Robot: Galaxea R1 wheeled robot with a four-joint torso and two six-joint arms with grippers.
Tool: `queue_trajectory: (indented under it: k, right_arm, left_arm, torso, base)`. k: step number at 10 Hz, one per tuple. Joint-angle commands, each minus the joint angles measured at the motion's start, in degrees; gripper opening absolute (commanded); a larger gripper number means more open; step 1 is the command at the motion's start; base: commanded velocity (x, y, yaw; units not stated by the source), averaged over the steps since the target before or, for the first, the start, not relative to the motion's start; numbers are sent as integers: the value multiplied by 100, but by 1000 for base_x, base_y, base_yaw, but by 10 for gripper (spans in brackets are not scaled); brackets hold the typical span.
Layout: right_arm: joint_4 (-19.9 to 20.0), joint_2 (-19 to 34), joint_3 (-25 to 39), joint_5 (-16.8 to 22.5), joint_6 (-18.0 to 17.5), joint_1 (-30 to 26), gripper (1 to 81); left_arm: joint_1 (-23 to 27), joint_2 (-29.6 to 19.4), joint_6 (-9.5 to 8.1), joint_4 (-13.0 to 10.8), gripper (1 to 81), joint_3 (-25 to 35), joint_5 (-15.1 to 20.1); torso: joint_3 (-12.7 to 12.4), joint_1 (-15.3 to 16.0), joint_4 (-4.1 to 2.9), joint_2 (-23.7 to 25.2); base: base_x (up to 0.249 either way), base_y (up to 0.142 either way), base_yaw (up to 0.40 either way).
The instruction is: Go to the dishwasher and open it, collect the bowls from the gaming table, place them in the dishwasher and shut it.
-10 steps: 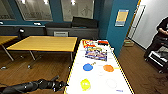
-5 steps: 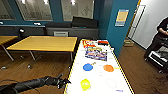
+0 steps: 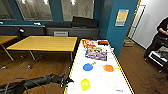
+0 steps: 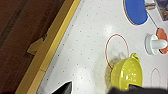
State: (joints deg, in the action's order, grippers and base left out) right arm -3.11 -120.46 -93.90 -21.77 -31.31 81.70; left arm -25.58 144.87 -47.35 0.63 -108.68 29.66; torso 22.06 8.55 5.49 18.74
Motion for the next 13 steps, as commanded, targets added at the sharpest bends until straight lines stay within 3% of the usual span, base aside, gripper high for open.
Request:
queue_trajectory:
  k: [1,3,5,9,10,12,13]
  right_arm:
    - [-137,292,5,208,28,-263,10]
    - [-137,256,-39,217,28,-281,10]
    - [-137,274,-22,332,28,-334,10]
    - [-137,282,39,332,28,-386,10]
    - [-137,282,49,332,28,-386,10]
    - [-137,274,49,332,28,-404,10]
    - [-137,256,49,332,28,-404,10]
  left_arm:
    - [927,129,-46,-63,811,-153,382]
    - [927,376,-38,-336,811,-198,435]
    - [927,517,-46,-846,811,-110,383]
    - [865,797,-64,-916,811,-250,391]
    - [857,816,-169,-916,811,-268,409]
    - [856,895,-846,-960,811,-347,602]
    - [856,973,-942,-995,811,-426,803]
  torso:
    - [0,0,0,0]
    - [0,2,0,0]
    - [0,5,0,0]
    - [0,6,0,0]
    - [0,6,0,0]
    - [0,6,0,-2]
    - [0,6,0,-2]
  base:
    - [0,0,0]
    - [0,0,0]
    - [0,0,0]
    - [0,0,0]
    - [0,0,0]
    - [0,0,0]
    - [0,0,0]
